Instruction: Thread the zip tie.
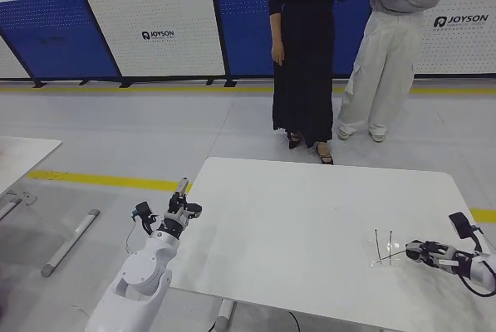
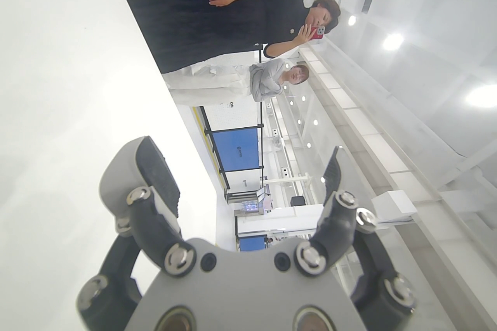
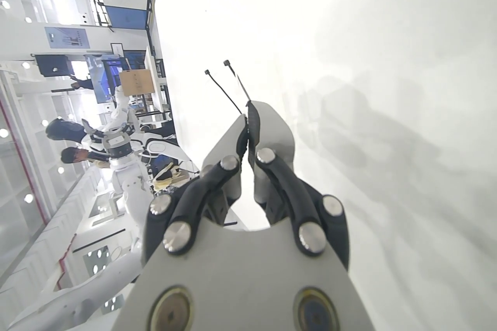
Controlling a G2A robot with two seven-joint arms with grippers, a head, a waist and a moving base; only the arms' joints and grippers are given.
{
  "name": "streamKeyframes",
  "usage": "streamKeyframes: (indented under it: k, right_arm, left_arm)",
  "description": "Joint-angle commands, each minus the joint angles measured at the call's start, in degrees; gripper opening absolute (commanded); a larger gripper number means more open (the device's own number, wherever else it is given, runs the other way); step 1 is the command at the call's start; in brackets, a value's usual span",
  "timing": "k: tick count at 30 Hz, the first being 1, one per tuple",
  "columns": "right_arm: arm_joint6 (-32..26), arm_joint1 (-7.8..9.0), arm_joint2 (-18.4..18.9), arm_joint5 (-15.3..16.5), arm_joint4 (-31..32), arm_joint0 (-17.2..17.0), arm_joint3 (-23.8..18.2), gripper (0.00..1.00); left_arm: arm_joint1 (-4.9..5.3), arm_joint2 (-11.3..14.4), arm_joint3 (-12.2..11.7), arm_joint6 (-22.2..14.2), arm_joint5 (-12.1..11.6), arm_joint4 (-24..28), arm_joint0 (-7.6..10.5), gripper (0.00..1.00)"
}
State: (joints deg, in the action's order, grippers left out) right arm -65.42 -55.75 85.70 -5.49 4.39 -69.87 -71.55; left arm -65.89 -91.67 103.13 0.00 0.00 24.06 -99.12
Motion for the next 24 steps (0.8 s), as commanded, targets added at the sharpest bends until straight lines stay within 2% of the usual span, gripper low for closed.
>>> streamKeyframes:
  k: [1,10,18,21,24]
  right_arm:
    - [0.1,0.08,0.0,0.1,-0.1,-0.1,-0.1,0.00]
    - [0.3,0.78,3.2,2.0,-3.8,-2.5,-2.0,0.00]
    - [-0.8,1.30,8.1,6.3,-13.3,-6.5,-4.9,0.00]
    - [-3.2,1.38,8.6,6.9,-16.8,-7.4,-5.6,0.00]
    - [-3.8,1.40,8.6,6.9,-17.1,-7.4,-5.6,0.00]
  left_arm:
    - [0.00,0.0,0.0,0.0,0.0,0.0,0.00,1.00]
    - [0.00,0.0,0.0,0.0,0.0,0.0,0.00,1.00]
    - [0.00,0.0,0.0,0.0,0.0,0.0,0.00,1.00]
    - [0.00,0.0,0.0,0.0,0.0,0.0,0.00,1.00]
    - [0.00,0.0,0.0,0.0,0.0,0.0,0.00,1.00]
